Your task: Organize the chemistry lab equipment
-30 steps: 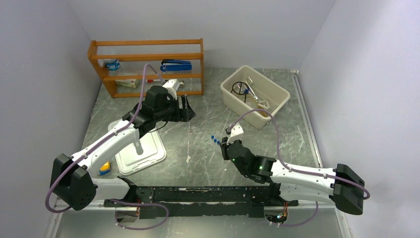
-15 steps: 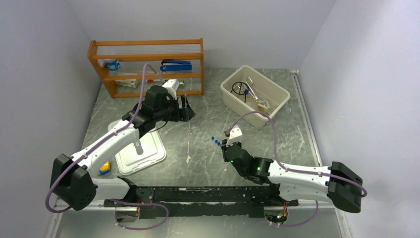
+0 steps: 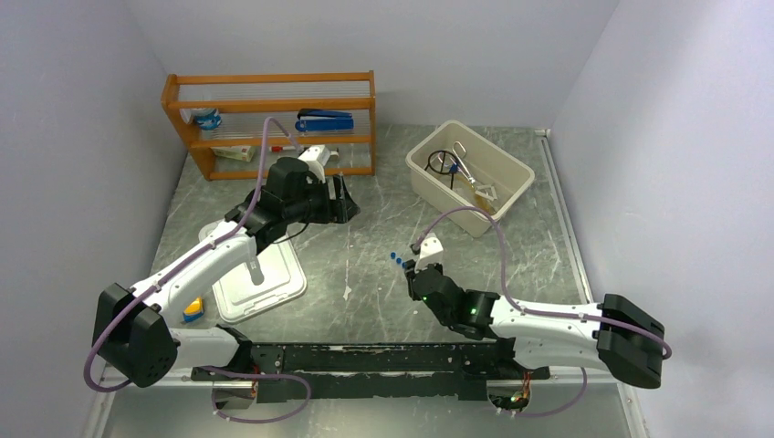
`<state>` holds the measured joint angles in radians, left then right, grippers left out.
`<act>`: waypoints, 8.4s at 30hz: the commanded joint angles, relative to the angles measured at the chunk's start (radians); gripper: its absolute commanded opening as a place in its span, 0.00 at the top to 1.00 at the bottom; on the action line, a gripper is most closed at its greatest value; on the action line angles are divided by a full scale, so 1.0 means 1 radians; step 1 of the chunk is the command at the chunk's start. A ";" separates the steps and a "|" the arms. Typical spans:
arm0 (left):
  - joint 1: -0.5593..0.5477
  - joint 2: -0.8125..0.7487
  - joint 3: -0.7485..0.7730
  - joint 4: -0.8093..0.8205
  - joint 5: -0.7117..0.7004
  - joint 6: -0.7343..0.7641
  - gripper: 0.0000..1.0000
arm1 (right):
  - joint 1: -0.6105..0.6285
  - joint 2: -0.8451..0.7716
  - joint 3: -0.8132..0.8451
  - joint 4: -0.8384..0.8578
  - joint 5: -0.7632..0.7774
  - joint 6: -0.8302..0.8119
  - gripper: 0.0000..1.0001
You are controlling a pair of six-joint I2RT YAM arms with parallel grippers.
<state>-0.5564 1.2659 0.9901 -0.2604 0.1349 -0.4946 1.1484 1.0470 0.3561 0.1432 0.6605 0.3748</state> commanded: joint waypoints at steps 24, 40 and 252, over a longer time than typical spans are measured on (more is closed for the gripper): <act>0.032 -0.220 0.426 -0.344 -0.559 0.189 0.20 | 0.002 0.406 0.793 -0.319 -0.413 -0.029 0.50; 0.032 -0.344 0.494 -0.385 -0.697 0.288 0.09 | 0.047 1.242 1.509 -0.639 -0.344 0.048 0.52; -0.363 0.826 0.845 0.032 -0.377 -0.569 0.14 | -1.040 0.444 1.061 -0.740 -0.323 -0.041 0.43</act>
<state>-0.9302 2.1120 1.7870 -0.1146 -0.2569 -1.1858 0.1116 1.5291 1.4616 -0.6048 0.1585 0.2749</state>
